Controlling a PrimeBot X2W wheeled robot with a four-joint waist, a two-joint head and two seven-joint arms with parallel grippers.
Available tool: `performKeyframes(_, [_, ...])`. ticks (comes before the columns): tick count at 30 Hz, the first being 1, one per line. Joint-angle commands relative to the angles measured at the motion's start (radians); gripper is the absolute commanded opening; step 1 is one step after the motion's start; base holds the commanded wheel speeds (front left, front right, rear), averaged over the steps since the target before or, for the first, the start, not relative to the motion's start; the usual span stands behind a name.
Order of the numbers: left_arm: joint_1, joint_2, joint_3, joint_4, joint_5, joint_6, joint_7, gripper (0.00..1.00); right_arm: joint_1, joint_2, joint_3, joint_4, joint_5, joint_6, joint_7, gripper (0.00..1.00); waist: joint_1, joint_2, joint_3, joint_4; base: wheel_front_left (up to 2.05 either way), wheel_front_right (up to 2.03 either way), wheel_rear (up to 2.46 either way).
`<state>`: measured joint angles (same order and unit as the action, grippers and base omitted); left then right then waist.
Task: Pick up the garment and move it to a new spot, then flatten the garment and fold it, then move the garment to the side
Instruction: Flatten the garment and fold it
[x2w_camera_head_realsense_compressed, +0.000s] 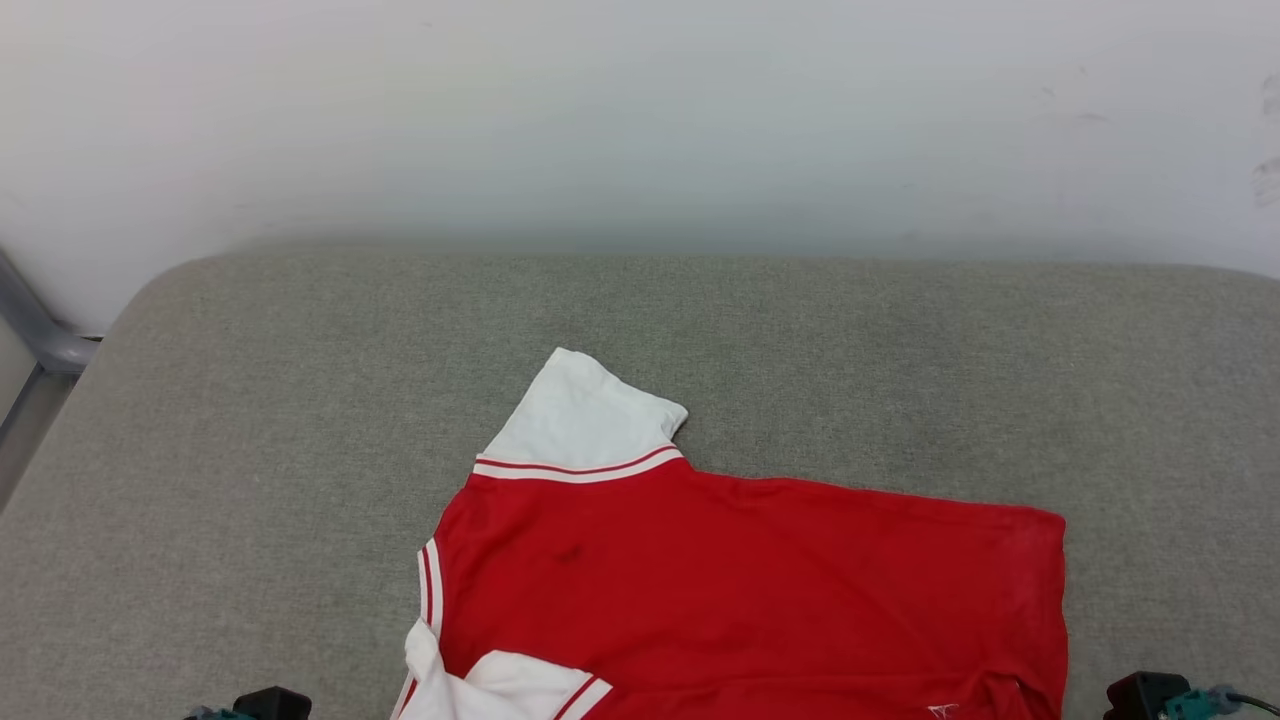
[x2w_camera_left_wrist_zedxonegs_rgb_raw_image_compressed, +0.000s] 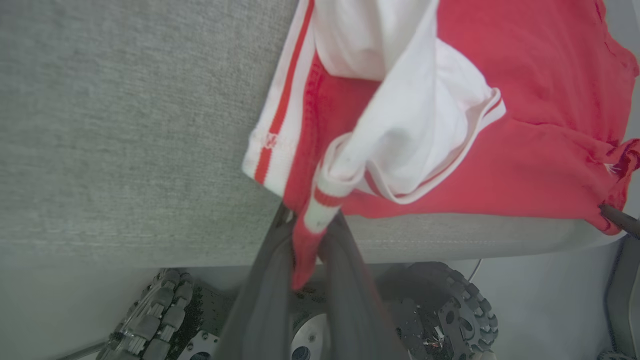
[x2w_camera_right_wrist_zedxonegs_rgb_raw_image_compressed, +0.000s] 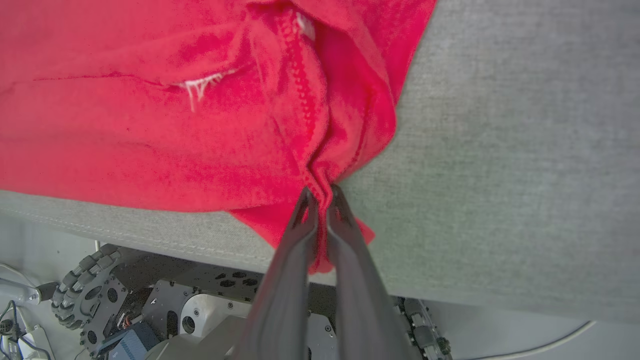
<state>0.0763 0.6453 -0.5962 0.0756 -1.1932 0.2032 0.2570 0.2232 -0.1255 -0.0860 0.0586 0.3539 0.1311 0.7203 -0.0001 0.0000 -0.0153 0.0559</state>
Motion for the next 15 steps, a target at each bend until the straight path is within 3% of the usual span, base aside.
performKeyframes(1, [-0.007,-0.013,0.000,0.014,-0.006,-0.010,0.000,0.71,0.006,0.007,0.002,0.003,0.011,-0.001,-0.025,1.00,0.0001,0.0000,0.002,0.002,0.00,0.00,0.00])
performKeyframes(2, [-0.017,-0.016,0.000,0.021,0.001,-0.015,-0.008,1.00,0.007,0.008,0.008,0.003,0.009,-0.001,-0.044,1.00,0.0001,0.0000,0.003,0.004,0.00,0.00,0.00])
performKeyframes(8, [-0.085,-0.033,0.021,0.055,0.058,-0.041,-0.097,1.00,-0.020,0.025,-0.008,-0.051,-0.010,-0.001,-0.275,1.00,0.0001,0.0000,0.006,0.005,0.00,0.00,0.00])
performKeyframes(15, [-0.207,-0.053,0.058,0.025,0.193,-0.026,-0.280,1.00,-0.085,0.059,-0.047,-0.146,-0.090,-0.001,-0.518,1.00,0.0001,0.0000,0.033,-0.015,0.00,0.00,0.00])
